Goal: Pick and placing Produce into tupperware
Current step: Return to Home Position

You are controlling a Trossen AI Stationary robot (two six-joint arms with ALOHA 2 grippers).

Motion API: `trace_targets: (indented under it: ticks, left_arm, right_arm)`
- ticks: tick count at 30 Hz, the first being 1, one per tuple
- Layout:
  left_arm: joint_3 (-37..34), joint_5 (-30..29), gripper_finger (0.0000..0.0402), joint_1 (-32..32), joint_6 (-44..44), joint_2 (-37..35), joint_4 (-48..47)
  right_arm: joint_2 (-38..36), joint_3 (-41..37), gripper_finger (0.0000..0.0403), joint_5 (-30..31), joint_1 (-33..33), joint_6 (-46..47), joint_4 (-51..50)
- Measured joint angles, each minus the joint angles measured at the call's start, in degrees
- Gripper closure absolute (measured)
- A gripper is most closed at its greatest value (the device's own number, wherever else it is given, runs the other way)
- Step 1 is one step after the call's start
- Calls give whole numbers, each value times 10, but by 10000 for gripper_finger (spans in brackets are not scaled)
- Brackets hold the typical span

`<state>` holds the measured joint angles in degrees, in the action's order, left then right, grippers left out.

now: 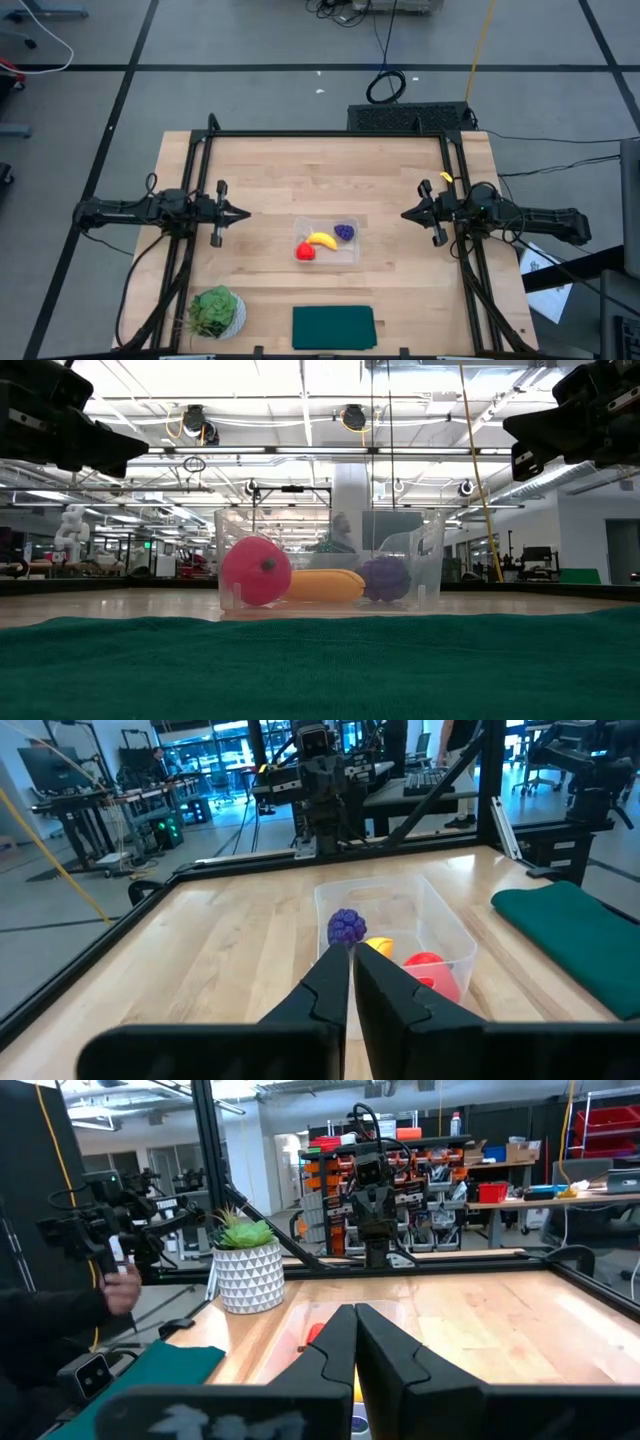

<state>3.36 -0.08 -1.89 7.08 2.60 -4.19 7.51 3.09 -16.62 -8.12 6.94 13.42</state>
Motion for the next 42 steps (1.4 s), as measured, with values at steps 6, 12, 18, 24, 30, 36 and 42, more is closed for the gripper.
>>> trace_targets:
  ticks: [6, 12, 18, 24, 30, 36, 42]
  left_arm:
    - [0, 0, 388, 0, 1, 0, -1]
    - [0, 0, 399, 0, 1, 0, -1]
    - [0, 0, 380, 0, 1, 0, -1]
    - [0, 0, 370, 0, 1, 0, -1]
    - [0, 0, 369, 0, 1, 0, -1]
    - [0, 0, 369, 0, 1, 0, -1]
    - [0, 0, 369, 0, 1, 0, -1]
  right_arm:
    - [0, 0, 403, 0, 0, -2, 0]
    - [0, 0, 403, 0, 0, -3, 0]
    - [0, 0, 403, 0, 0, -3, 0]
    - [0, 0, 403, 0, 0, -3, 0]
    - [0, 0, 403, 0, 0, -3, 0]
    - [0, 0, 403, 0, 0, -3, 0]
    - [0, 0, 403, 0, 0, -3, 0]
